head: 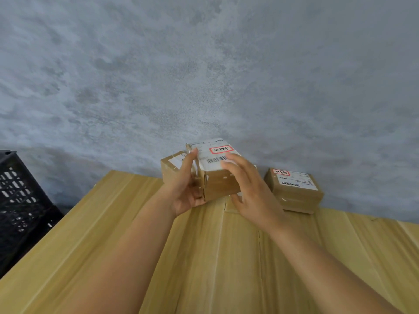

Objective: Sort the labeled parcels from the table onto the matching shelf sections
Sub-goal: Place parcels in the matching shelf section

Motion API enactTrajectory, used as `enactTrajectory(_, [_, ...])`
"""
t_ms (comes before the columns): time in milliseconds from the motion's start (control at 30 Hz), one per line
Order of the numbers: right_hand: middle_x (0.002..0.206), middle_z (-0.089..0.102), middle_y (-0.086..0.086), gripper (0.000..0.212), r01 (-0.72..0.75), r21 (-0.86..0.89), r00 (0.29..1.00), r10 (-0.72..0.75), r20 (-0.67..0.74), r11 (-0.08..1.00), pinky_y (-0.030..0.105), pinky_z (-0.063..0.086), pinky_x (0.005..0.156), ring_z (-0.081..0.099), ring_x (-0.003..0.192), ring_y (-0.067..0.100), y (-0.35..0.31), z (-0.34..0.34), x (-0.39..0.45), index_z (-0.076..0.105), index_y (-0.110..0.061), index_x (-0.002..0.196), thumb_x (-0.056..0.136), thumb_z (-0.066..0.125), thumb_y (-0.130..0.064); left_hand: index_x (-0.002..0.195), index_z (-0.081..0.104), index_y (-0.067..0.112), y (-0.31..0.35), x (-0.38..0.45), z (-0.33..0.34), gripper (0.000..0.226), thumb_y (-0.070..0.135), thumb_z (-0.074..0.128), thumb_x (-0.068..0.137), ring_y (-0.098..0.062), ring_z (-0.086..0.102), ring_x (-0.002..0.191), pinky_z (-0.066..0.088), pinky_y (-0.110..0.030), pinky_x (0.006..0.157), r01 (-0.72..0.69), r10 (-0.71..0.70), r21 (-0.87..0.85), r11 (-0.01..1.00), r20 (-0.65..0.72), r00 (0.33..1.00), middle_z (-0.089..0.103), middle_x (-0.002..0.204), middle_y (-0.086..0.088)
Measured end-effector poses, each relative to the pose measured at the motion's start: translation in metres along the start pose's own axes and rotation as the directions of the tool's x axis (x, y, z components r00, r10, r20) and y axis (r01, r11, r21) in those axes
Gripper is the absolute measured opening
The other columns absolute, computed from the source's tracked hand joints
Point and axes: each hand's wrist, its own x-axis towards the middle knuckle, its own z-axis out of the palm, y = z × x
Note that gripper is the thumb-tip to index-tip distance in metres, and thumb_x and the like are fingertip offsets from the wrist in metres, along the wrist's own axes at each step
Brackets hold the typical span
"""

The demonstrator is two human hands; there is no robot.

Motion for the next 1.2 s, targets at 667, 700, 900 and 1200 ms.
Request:
enactTrajectory(667, [0.124, 0.070, 0.008, 0.060, -0.541, 0.841, 0.664, 0.606, 0.438, -0.014, 0.049, 0.055, 0.094, 0.067, 0.114, 0.027, -0.035, 0.008, 0.002, 0.053, -0.017, 0.136, 0.081, 0.073, -0.028, 0.119, 0.066, 0.015, -0.058, -0.039, -0.010, 0.039, 0.016, 0.064, 0.080, -0.022, 0.071, 0.096, 0.059, -0.042, 0.071, -0.281, 0.336, -0.376, 0.883, 0.088, 0.938, 0.073, 0.109, -0.008])
enactTrajectory(700, [0.124, 0.070, 0.009, 0.061, -0.545, 0.838, 0.668, 0.600, 0.441, -0.010, 0.051, 0.053, 0.097, 0.066, 0.115, 0.028, -0.034, 0.007, 0.000, 0.053, -0.016, 0.136, 0.080, 0.073, -0.027, 0.121, 0.066, 0.016, -0.058, -0.040, -0.012, 0.039, 0.020, 0.065, 0.082, -0.024, 0.070, 0.101, 0.059, -0.045, 0.076, -0.276, 0.324, -0.349, 0.896, 0.086, 0.942, 0.072, 0.113, -0.009])
enactTrajectory(900, [0.127, 0.067, 0.015, 0.065, -0.635, 0.773, 0.692, 0.457, 0.558, 0.018, 0.053, 0.042, 0.111, 0.060, 0.123, 0.033, -0.026, 0.005, -0.013, 0.052, -0.006, 0.137, 0.078, 0.074, -0.024, 0.133, 0.059, 0.029, -0.052, -0.048, -0.028, 0.057, 0.049, 0.069, 0.080, -0.024, 0.065, 0.116, 0.055, -0.047, 0.095, -0.396, 0.394, 0.024, 0.918, 0.066, 0.917, 0.068, 0.128, -0.002])
enactTrajectory(1200, [0.132, 0.066, 0.006, 0.065, -0.677, 0.732, 0.704, 0.357, 0.614, 0.075, 0.058, 0.040, 0.110, 0.059, 0.126, 0.027, -0.022, 0.003, -0.031, 0.055, -0.016, 0.137, 0.080, 0.069, -0.043, 0.121, 0.067, 0.039, -0.032, -0.052, -0.024, 0.046, 0.069, 0.051, 0.089, -0.015, 0.069, 0.110, 0.052, -0.036, 0.090, -0.426, 0.389, 0.375, 0.823, 0.173, 0.905, 0.072, 0.121, 0.006])
